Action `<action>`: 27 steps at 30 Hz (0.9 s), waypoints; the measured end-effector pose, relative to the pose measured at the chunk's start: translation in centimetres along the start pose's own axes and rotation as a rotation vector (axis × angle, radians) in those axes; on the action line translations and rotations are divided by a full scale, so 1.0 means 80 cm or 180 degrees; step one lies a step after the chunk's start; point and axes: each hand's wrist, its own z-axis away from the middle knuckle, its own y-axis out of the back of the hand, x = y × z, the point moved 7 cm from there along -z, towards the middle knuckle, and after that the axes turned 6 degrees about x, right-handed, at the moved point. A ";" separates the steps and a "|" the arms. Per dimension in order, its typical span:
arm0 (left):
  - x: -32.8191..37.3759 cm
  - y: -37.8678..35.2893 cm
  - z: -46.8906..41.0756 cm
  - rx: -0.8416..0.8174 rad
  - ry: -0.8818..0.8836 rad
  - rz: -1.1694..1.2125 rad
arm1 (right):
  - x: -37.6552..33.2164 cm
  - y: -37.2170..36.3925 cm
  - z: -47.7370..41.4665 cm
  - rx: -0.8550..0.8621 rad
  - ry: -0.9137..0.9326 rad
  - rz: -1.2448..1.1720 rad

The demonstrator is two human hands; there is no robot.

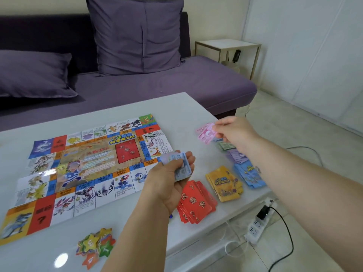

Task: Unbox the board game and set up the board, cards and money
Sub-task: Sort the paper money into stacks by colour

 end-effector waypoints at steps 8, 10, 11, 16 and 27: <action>0.026 0.011 -0.033 0.0030 -0.0095 0.0158 | 0.009 -0.031 -0.093 0.0635 0.0121 0.1361; 0.029 0.012 -0.039 -0.0014 -0.0133 0.0004 | 0.007 -0.031 -0.090 0.0705 0.0252 0.1422; 0.029 0.010 -0.040 -0.0048 -0.0144 -0.0105 | 0.003 -0.033 -0.084 0.0657 0.0368 0.1314; 0.020 -0.001 -0.031 -0.0117 -0.0198 -0.0474 | -0.033 -0.058 0.006 -0.0639 0.0247 0.0398; -0.006 -0.009 0.014 -0.0068 0.0282 -0.0007 | -0.022 0.007 0.056 -0.0508 0.0177 0.0074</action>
